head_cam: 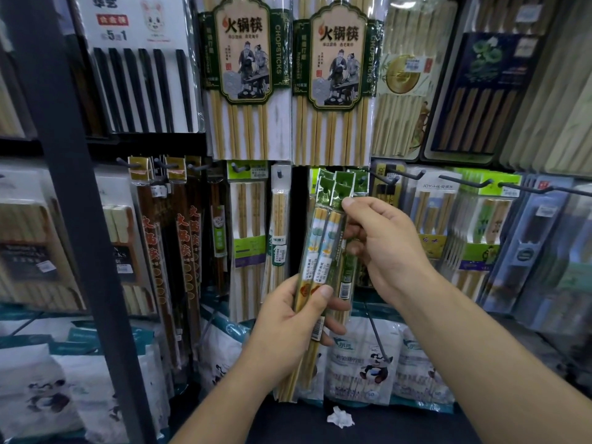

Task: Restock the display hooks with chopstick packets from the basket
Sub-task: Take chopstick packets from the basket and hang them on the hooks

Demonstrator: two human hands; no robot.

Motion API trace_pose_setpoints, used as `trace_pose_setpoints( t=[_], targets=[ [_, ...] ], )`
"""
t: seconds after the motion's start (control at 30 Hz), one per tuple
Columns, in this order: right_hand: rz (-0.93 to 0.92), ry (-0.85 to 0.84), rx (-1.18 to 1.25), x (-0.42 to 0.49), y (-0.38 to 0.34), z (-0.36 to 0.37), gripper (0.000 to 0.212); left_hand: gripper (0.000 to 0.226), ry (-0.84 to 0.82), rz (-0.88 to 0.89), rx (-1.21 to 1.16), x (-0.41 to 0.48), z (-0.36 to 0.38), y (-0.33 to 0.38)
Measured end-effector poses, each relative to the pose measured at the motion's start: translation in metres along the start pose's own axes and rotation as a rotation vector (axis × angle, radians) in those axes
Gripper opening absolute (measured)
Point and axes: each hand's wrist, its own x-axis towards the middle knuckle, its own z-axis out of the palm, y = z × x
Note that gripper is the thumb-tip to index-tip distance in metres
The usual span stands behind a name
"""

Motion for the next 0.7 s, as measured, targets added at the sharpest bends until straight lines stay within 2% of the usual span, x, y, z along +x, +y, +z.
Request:
trace_pose_setpoints(
  t=[0.1, 0.23, 0.37, 0.4, 0.5, 0.7],
  targets=[
    [-0.038, 0.037, -0.023, 0.002, 0.002, 0.0, 0.014, 0.007, 0.01, 0.0, -0.01, 0.0, 0.002, -0.003],
    [-0.089, 0.045, -0.077, 0.002, 0.002, -0.001, 0.024, 0.011, 0.024, 0.0, -0.043, 0.001, 0.002, -0.006],
    [-0.084, 0.194, -0.124, 0.011, -0.004, -0.006, 0.031, 0.033, 0.161, 0.015, -0.031, 0.005, -0.003, -0.01],
    [-0.097, 0.224, -0.157, 0.015, -0.005, -0.008, 0.031, 0.033, 0.169, 0.026, -0.031, 0.006, -0.005, -0.011],
    [-0.15, 0.267, -0.244, 0.024, -0.008, -0.01, 0.031, 0.025, 0.154, 0.026, 0.02, 0.005, -0.009, -0.009],
    [-0.149, 0.281, -0.281, 0.035, -0.005, -0.011, 0.038, 0.04, 0.1, 0.023, 0.0, 0.002, -0.009, -0.006]
  ],
)
